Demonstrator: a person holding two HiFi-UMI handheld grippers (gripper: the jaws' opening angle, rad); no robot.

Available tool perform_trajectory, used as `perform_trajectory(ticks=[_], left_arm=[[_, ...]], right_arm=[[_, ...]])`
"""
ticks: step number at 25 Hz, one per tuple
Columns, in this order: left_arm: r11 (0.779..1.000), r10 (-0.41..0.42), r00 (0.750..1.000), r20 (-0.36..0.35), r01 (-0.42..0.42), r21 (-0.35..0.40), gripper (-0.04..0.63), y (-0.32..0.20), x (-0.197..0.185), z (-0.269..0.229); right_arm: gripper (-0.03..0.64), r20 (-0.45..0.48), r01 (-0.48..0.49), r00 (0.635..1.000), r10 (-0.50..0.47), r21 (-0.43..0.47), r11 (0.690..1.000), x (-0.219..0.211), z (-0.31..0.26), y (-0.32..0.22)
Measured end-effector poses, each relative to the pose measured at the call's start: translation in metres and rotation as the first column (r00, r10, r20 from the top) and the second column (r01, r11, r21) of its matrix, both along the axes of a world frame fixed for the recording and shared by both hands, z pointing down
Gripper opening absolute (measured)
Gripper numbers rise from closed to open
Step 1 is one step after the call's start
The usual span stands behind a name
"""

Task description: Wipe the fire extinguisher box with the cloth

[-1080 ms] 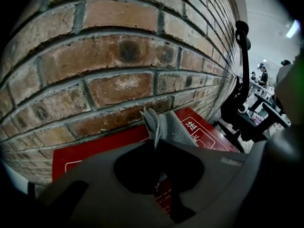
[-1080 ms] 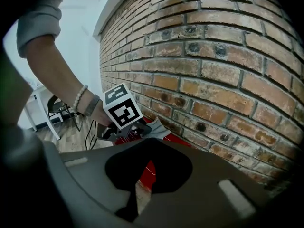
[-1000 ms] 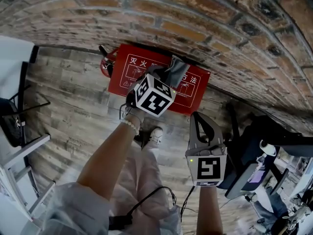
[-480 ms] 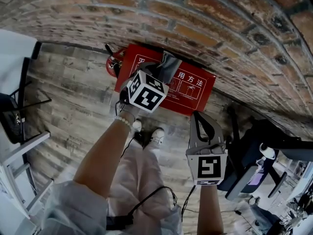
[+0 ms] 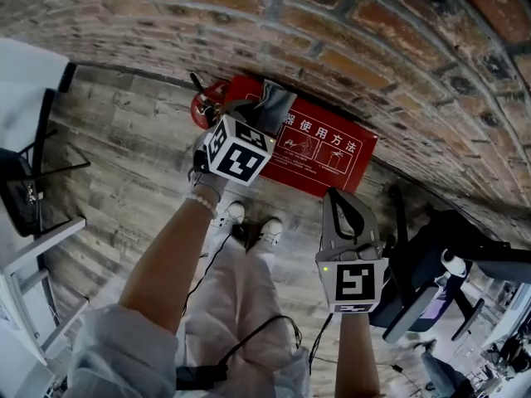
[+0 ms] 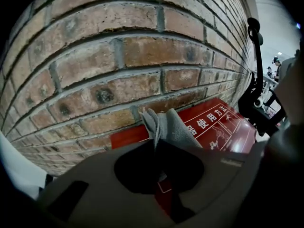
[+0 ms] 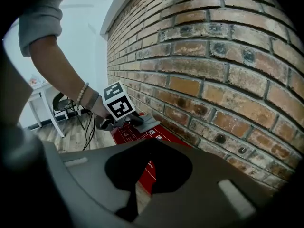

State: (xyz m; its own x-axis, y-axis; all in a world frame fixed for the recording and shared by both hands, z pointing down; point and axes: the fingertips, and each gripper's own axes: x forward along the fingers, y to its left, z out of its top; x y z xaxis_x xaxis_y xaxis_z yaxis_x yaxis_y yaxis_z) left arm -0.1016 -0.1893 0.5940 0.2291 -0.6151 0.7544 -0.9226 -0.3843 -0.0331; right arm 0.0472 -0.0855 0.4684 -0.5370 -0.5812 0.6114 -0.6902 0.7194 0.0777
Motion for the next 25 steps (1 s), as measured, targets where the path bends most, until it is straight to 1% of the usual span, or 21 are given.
perform_trajectory(ticks=[6,14,17,21,25], left_arm=[[0.999,-0.039,0.999,0.016,0.038,0.004,0.014,0.002,-0.028,0.0],[0.994,-0.108,0.994,0.015,0.108,0.005,0.014,0.007,-0.061,0.0],[0.993,-0.116,0.993,0.015,0.116,0.0,0.014,0.011,-0.069,0.001],[0.989,-0.148,0.989,0.0,0.148,-0.008,0.014,0.015,-0.079,0.002],[0.99,-0.143,0.99,-0.002,0.143,-0.008,0.014,0.016,-0.081,0.002]], right_arm=[[0.009,0.002,0.027,1.0,-0.027,0.0,1.0,-0.016,0.001,-0.003],[0.009,0.002,0.053,0.999,-0.053,0.001,0.999,-0.033,0.002,-0.004],[0.009,0.001,0.06,0.998,-0.06,0.002,0.998,-0.038,0.002,-0.003],[0.009,0.002,0.068,0.998,-0.068,-0.002,0.998,-0.042,0.003,-0.002],[0.009,0.001,0.071,0.997,-0.071,-0.005,0.997,-0.045,0.004,0.001]])
